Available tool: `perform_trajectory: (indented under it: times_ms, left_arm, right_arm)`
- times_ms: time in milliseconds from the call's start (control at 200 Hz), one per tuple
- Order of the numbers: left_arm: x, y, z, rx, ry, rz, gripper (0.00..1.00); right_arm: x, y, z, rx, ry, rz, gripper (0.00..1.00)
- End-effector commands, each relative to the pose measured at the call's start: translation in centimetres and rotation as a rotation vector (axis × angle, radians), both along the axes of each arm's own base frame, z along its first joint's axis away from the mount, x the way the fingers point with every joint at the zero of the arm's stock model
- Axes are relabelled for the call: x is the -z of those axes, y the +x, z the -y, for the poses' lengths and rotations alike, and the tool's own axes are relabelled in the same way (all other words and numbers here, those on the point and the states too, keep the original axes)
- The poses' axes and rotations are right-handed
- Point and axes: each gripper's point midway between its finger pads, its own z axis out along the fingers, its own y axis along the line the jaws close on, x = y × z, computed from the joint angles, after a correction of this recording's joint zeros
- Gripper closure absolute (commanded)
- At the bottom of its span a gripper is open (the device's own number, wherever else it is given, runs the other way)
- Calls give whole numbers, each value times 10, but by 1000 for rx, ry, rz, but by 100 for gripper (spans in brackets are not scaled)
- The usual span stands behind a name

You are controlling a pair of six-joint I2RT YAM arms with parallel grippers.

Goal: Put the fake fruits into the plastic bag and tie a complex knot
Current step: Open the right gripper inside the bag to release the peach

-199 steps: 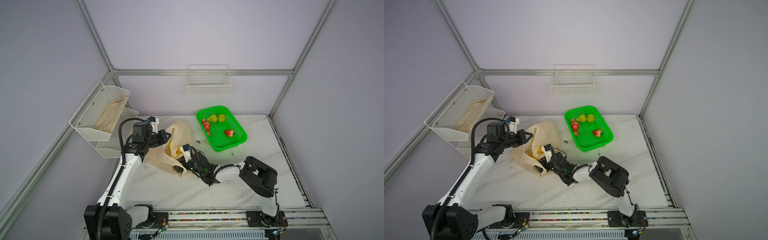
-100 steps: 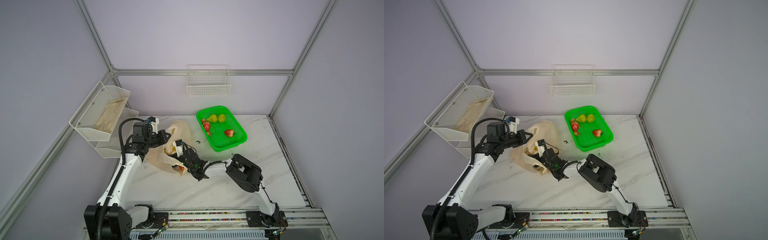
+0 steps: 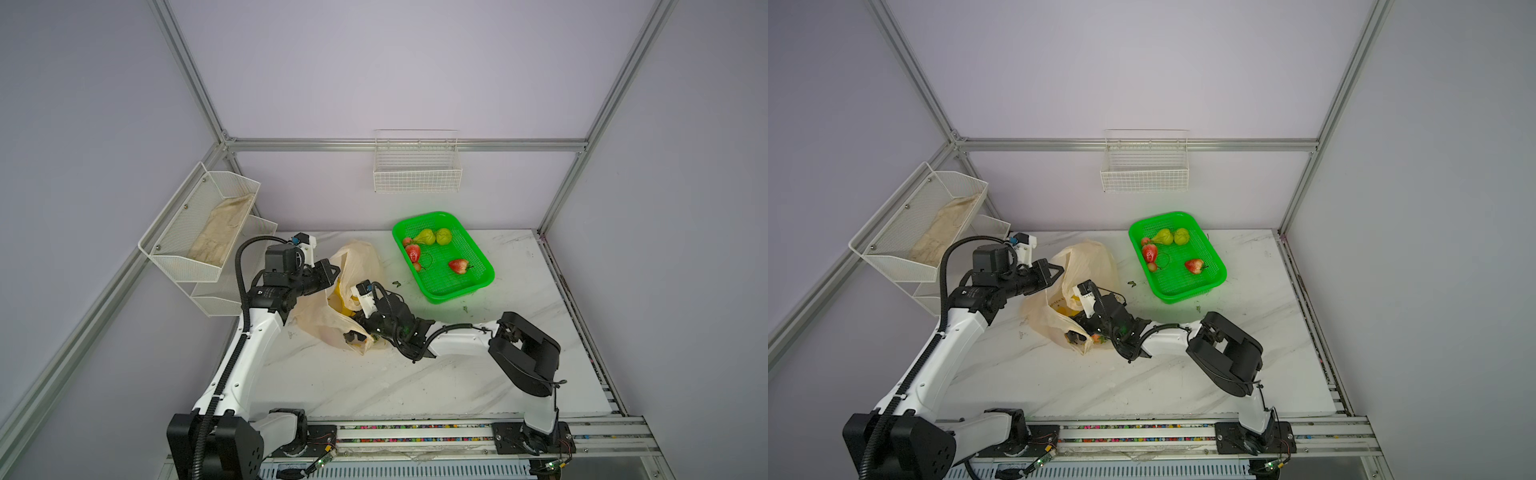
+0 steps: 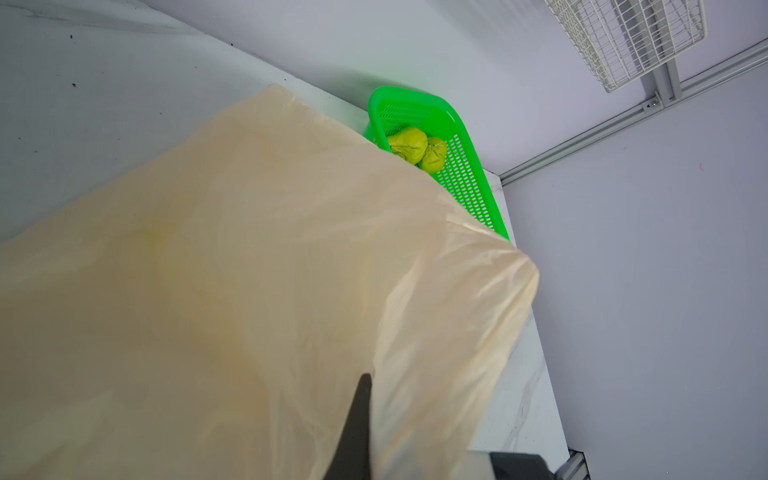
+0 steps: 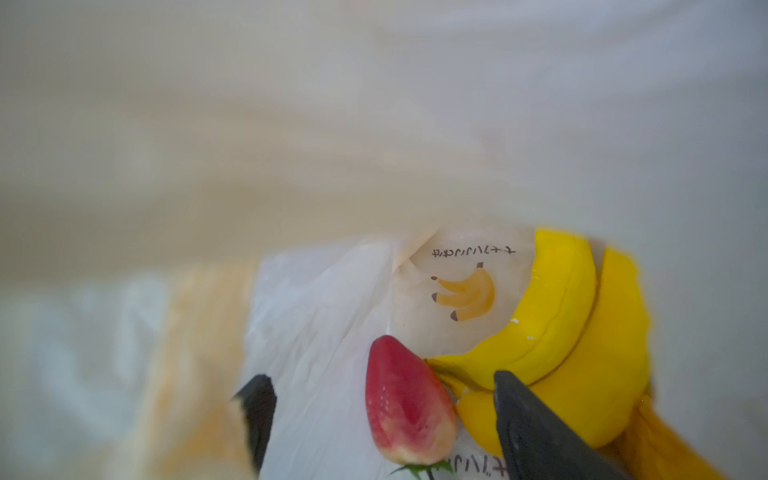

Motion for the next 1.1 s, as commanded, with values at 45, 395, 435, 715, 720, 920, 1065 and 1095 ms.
perform_trajectory:
  times_ms: [45,395,435,715,720,920,1065,1095]
  left_arm:
    - [0,-3,-2,0,24,23,100]
    - [6,1,-7,-17,36,11,100]
    - [6,1,-8,-17,35,9,100]
    - [5,2,-7,-14,31,9,100]
    - [5,2,-7,-14,31,9,100]
    - [4,1,-6,-9,27,11,100]
    - [3,1,-5,-8,23,11,100]
    - [4,1,-5,-5,22,10,100]
  right_arm:
    - [28,-21,35,-69,-187,-37,25]
    - [38,-42,106,-137,-274,-96,44]
    - [41,-41,115,-118,-287,-102,44]
    - [68,-4,149,147,-330,-208,39]
    - [68,-3,149,152,-328,-210,39]
    - [85,10,129,164,-290,-256,38]
    - [101,18,117,158,-275,-278,46]
    - [102,19,113,154,-266,-277,49]
